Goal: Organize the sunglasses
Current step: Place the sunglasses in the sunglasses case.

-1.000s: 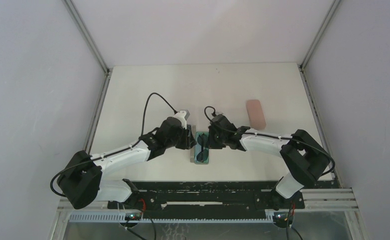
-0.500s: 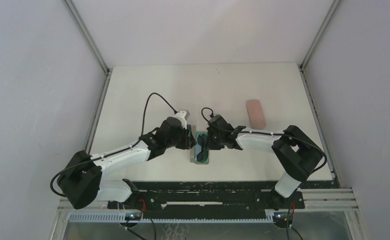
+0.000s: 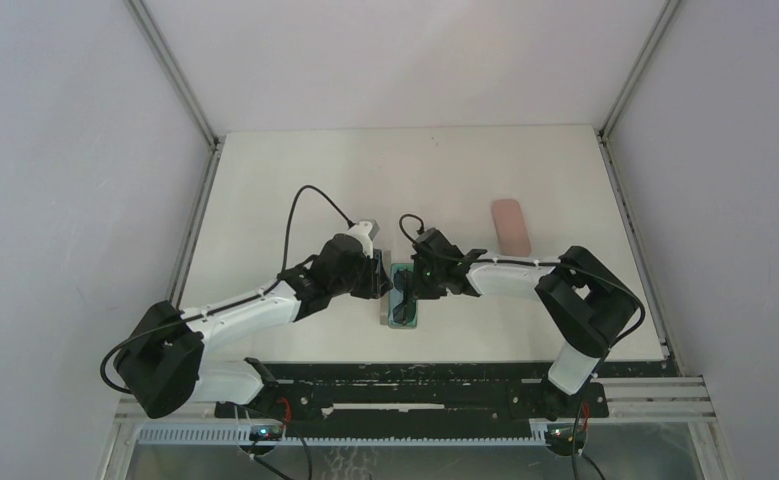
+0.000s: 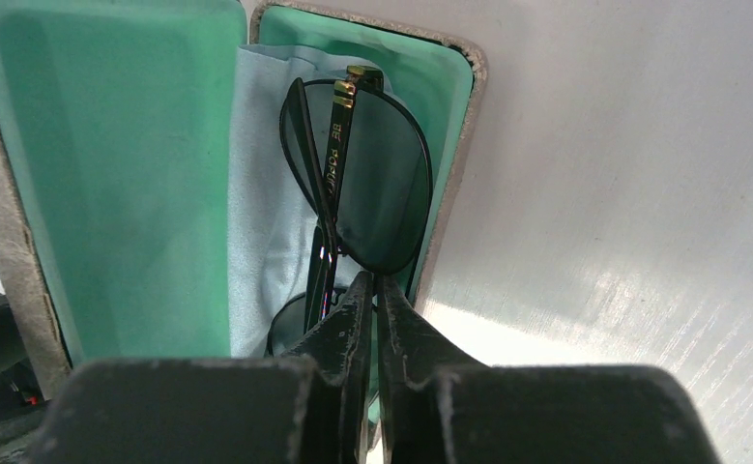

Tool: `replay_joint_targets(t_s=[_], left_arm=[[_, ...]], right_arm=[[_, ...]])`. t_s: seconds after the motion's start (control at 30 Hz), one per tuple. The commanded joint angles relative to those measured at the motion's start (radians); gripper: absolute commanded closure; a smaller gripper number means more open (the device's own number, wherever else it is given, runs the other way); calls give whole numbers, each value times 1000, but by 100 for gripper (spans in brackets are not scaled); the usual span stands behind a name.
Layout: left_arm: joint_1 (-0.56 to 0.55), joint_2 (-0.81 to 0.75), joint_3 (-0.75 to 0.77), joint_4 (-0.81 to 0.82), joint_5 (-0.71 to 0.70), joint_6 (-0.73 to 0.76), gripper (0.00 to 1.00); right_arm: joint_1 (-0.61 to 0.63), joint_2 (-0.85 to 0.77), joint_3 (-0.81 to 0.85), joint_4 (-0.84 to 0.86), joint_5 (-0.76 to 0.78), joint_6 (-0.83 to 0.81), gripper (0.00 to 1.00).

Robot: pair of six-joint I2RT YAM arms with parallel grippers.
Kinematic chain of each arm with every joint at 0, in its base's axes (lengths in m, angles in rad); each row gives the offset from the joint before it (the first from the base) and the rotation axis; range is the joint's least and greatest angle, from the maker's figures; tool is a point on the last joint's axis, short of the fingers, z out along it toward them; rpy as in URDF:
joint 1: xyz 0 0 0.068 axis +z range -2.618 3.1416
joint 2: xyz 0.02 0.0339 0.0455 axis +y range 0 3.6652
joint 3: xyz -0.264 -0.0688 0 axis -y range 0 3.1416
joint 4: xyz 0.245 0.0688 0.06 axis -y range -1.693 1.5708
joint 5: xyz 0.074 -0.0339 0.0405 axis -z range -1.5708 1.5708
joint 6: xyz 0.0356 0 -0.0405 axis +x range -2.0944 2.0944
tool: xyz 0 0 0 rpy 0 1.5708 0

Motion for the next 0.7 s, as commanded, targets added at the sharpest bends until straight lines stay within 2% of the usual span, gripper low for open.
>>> replay_joint_targets(t_s=[0.0,0.27,0.67], left_arm=[[4,1,61,-5,9,25,64],[5,-8,55,-6,4,23,64],[4,-9,62,-14,5,24,64]], right_arm=[[9,25,14,-5,17,-22,99],[-1,-85,16,-21,50,-39,95],[-11,-137,10,-63,78,-47,94]])
